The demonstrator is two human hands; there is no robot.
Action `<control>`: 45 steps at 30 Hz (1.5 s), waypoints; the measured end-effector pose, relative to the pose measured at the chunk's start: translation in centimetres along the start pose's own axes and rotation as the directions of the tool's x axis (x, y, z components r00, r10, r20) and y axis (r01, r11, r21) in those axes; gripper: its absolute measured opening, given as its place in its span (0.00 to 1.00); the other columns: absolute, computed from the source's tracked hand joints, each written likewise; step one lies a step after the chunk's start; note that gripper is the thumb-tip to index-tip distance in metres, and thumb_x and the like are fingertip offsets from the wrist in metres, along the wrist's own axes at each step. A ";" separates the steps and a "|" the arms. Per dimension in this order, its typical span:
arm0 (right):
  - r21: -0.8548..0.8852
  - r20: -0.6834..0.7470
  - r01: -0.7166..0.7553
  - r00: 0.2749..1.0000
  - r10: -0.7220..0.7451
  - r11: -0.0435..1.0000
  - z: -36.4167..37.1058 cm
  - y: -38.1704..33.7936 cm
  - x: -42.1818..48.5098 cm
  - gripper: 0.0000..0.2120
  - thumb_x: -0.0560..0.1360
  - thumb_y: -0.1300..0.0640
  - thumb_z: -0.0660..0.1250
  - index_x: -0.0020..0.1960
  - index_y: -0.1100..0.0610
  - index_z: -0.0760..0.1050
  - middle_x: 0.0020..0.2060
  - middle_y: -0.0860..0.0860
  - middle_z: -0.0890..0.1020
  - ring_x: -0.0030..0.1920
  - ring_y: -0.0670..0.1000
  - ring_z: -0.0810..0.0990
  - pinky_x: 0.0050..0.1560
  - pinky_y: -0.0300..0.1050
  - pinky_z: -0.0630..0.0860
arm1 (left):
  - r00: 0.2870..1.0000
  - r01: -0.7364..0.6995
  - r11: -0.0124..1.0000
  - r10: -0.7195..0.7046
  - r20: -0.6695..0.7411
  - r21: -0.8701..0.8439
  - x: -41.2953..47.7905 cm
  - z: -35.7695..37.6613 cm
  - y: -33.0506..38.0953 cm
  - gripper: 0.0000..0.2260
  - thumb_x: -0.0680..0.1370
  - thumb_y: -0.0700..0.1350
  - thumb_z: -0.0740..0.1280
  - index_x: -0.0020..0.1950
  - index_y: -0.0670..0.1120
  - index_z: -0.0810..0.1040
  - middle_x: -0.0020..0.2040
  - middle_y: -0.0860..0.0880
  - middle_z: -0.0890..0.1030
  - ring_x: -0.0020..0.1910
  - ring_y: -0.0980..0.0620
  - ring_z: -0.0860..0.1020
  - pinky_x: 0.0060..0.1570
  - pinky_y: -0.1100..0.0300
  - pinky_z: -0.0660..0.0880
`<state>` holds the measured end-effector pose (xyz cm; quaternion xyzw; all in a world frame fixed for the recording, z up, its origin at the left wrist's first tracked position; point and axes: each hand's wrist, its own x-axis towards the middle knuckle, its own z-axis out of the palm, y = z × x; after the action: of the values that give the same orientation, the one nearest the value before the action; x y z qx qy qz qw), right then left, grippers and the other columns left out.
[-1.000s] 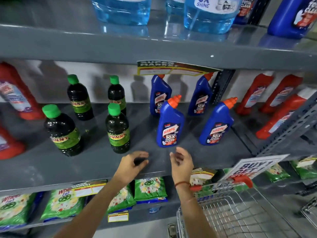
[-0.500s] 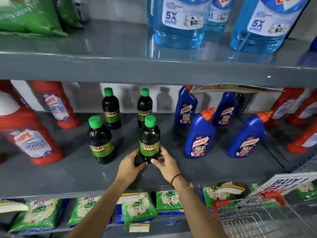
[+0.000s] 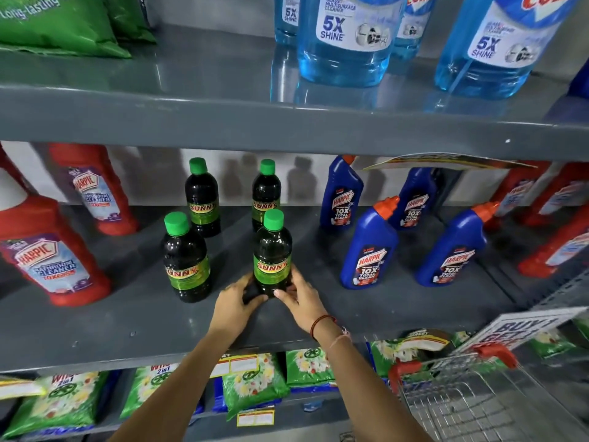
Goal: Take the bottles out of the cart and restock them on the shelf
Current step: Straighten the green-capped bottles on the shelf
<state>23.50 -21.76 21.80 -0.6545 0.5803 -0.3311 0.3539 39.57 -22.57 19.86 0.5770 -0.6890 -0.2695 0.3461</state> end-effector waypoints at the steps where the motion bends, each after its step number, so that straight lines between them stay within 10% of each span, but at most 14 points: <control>1: 0.015 -0.001 -0.013 1.000 0.013 1.000 0.0 0.1 0.1 0.30 0.75 0.60 0.65 0.72 0.56 0.56 0.58 0.57 0.78 0.50 0.46 0.75 0.52 0.31 0.69 | 1.000 0.000 1.000 0.000 0.003 -0.005 0.0 0.0 0.1 0.24 0.70 0.45 0.72 0.65 0.45 0.72 0.59 0.45 0.81 0.58 0.46 0.78 0.55 0.56 0.74; 5: 0.264 -0.098 -0.140 0.981 0.170 0.954 0.7 0.9 -1.0 0.32 0.72 0.61 0.69 0.71 0.57 0.59 0.55 0.53 0.75 0.53 0.48 0.76 0.50 0.32 0.75 | 0.997 0.070 0.989 -0.066 0.030 -0.133 -1.0 -0.7 0.4 0.24 0.69 0.41 0.72 0.64 0.43 0.72 0.58 0.51 0.78 0.59 0.53 0.75 0.58 0.60 0.71; 11: 0.306 -0.420 -0.048 0.889 0.181 0.951 5.1 -0.5 -5.6 0.06 0.71 0.60 0.71 0.48 0.56 0.78 0.41 0.55 0.82 0.41 0.44 0.80 0.40 0.24 0.74 | 0.981 0.172 0.946 -0.189 -0.036 -0.276 -6.8 -6.8 -3.1 0.08 0.72 0.39 0.70 0.46 0.51 0.81 0.39 0.62 0.83 0.44 0.67 0.80 0.45 0.77 0.73; 21: 0.178 0.031 0.110 0.993 -0.117 0.978 18.1 -11.1 -1.8 0.17 0.70 0.56 0.72 0.57 0.58 0.75 0.50 0.56 0.79 0.43 0.44 0.76 0.41 0.27 0.73 | 0.647 0.179 0.867 -0.460 -0.608 -0.465 -7.8 -19.7 -11.0 0.17 0.73 0.36 0.67 0.59 0.42 0.67 0.56 0.42 0.72 0.51 0.45 0.75 0.51 0.54 0.71; 28: 0.081 0.172 0.069 0.982 -0.082 0.994 23.9 -14.8 2.8 0.37 0.69 0.53 0.72 0.72 0.56 0.57 0.68 0.59 0.68 0.66 0.56 0.69 0.67 0.54 0.68 | 0.915 0.258 0.963 -0.270 -0.301 -0.081 -7.0 -23.0 -15.3 0.28 0.72 0.38 0.69 0.70 0.42 0.63 0.63 0.42 0.76 0.61 0.45 0.74 0.57 0.59 0.66; 45: -0.052 -0.001 0.170 0.985 -0.170 0.984 28.1 -15.2 3.8 0.22 0.74 0.56 0.66 0.65 0.62 0.66 0.60 0.61 0.75 0.61 0.59 0.71 0.61 0.49 0.68 | 0.989 0.088 0.992 -0.077 -0.125 0.087 -5.2 -26.6 -18.7 0.17 0.76 0.43 0.65 0.64 0.41 0.74 0.63 0.42 0.78 0.63 0.47 0.74 0.55 0.69 0.64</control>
<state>55.60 -22.17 19.91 -0.7097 0.5315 -0.3467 0.3059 72.45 -20.29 20.94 0.6357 -0.6537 -0.2161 0.3490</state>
